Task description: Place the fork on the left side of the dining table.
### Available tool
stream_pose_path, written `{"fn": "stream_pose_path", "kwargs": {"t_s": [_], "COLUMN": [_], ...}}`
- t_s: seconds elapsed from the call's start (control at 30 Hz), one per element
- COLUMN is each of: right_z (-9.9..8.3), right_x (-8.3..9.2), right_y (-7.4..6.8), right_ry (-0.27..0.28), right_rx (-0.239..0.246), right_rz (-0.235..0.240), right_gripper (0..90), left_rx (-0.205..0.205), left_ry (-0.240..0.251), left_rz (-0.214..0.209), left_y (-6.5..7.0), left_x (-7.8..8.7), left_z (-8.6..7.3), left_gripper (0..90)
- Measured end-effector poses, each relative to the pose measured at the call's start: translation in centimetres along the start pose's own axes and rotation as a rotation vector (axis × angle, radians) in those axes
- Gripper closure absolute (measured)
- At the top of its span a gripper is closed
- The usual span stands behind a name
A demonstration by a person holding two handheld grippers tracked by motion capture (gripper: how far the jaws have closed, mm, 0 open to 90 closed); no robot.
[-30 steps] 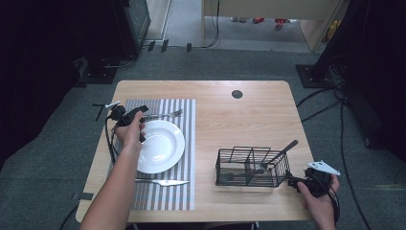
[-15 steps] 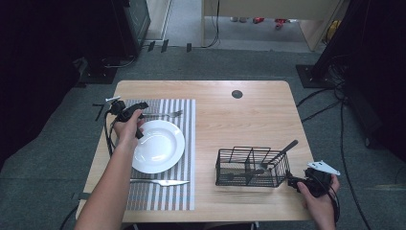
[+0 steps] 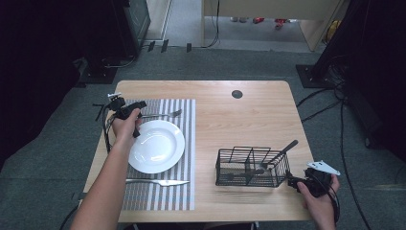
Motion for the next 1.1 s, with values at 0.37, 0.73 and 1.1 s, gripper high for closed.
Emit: {"fn": "stream_pose_path", "kwargs": {"t_s": [0.37,0.73,1.1], "right_z": [0.0,0.0,0.0], "right_x": [0.0,0.0,0.0], "right_y": [0.0,0.0,0.0], "right_ry": [0.0,0.0,0.0], "right_rx": [0.0,0.0,0.0], "right_rz": [0.0,0.0,0.0], "right_gripper": [1.4,1.4,1.4], "left_rx": [0.003,-0.029,-0.044], "left_ry": [-0.213,-0.226,-0.186], "left_rz": [-0.083,-0.076,-0.091], "left_y": [-1.0,-0.5,-0.3], "left_x": [1.3,-0.2,-0.8], "left_z": [-1.8,-2.6,-2.0], "left_gripper": [73.0,67.5,60.4]}}
Point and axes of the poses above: each handheld gripper's, and its own axes: x roughly backward along the jaws, z roughly out of its top, y roughly to its right, the point moved 9 cm from there along -x, roughly forward along the jaws, and after that the axes turned 6 degrees about -x, right-handed, at the moved point
